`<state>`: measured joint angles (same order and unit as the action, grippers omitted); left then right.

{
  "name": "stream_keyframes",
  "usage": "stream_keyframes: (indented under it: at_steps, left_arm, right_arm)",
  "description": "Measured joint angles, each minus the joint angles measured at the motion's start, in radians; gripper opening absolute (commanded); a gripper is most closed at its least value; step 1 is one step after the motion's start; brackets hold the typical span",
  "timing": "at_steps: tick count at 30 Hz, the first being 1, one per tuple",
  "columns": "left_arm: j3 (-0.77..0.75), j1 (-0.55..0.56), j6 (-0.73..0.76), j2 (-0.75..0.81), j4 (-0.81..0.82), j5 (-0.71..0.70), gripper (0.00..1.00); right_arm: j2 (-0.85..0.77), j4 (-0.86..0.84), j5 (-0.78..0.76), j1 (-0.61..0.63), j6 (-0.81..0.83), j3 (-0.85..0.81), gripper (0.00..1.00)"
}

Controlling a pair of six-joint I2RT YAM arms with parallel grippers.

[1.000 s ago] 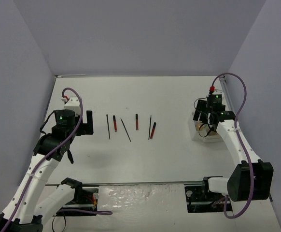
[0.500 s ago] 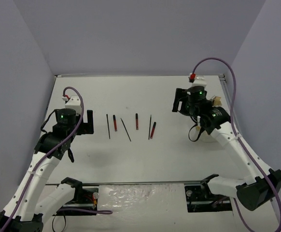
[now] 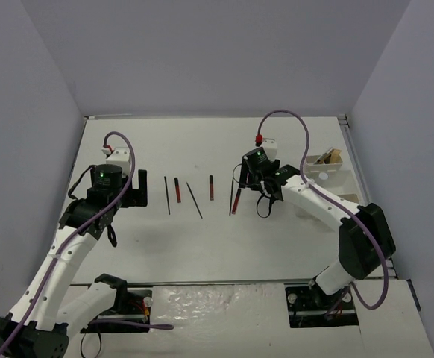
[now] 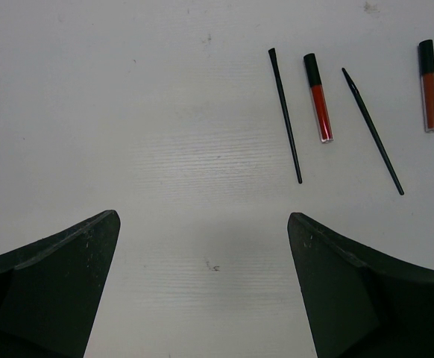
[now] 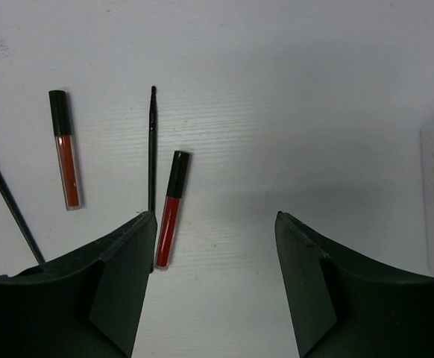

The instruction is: Organize the makeup

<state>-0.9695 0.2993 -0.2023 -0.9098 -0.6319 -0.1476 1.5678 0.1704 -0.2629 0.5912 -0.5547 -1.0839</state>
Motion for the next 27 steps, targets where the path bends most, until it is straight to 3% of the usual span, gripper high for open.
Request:
stream_keyframes:
  at_steps: [12, 27]
  left_arm:
    - [0.000, -0.002, -0.002, -0.009, 0.000, 0.013, 0.94]
    - [0.000, -0.002, -0.010, -0.009, 0.000, 0.017, 0.94]
  right_arm:
    - [0.226, -0.105, -0.044, 0.044, -0.101, -0.017, 0.38]
    - [0.342, -0.134, -0.082, 0.045, -0.181, -0.066, 0.20]
